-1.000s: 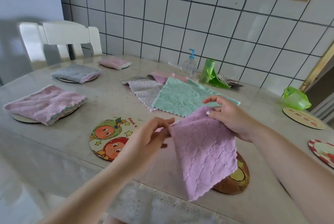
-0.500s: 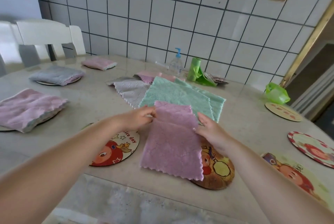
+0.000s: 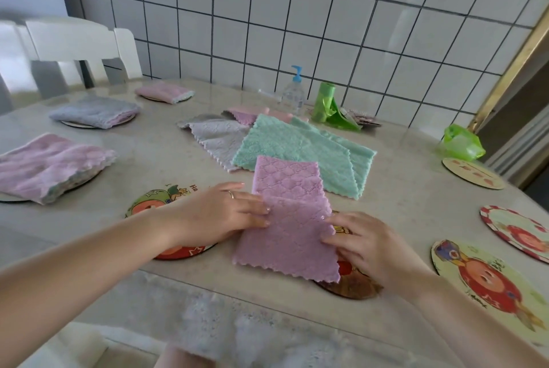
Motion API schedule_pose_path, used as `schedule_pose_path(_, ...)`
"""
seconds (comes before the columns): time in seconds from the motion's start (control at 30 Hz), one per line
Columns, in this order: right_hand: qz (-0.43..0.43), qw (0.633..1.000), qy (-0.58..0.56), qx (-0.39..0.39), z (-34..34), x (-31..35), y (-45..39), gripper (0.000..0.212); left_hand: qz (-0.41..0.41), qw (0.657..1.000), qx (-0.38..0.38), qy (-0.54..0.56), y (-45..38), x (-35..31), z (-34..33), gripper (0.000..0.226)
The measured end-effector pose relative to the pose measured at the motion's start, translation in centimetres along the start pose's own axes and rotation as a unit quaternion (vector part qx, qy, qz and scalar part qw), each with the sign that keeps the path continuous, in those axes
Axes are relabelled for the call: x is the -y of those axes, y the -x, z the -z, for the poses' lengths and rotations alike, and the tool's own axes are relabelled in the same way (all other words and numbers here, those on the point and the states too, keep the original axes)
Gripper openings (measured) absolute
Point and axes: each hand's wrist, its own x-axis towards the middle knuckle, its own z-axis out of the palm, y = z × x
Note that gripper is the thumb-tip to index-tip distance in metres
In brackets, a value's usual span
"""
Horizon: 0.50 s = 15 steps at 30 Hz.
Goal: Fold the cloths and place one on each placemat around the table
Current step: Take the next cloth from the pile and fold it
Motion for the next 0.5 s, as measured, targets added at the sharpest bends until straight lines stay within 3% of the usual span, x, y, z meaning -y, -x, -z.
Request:
schedule_pose_path(0.13,0.01,1.0,-0.016,0.022,-0.5,0.4,-0.4,0.037,0.004,1.0,0.025,0.019,-0.3,-0.5,0.6,0.043)
schedule_pose_path(0.3,-0.083,0.992,-0.097,0.022,0.8,1.2,-0.8,0.022,0.066,0.989,0.004,0.131,-0.4,-1.2,2.1,0.047)
schedule_pose_path(0.5,-0.062,0.991,-0.114,0.029,1.2,2.3,1.6,0.03,0.005,0.994,-0.033,0.104,2.1,-3.4,2.0,0.031)
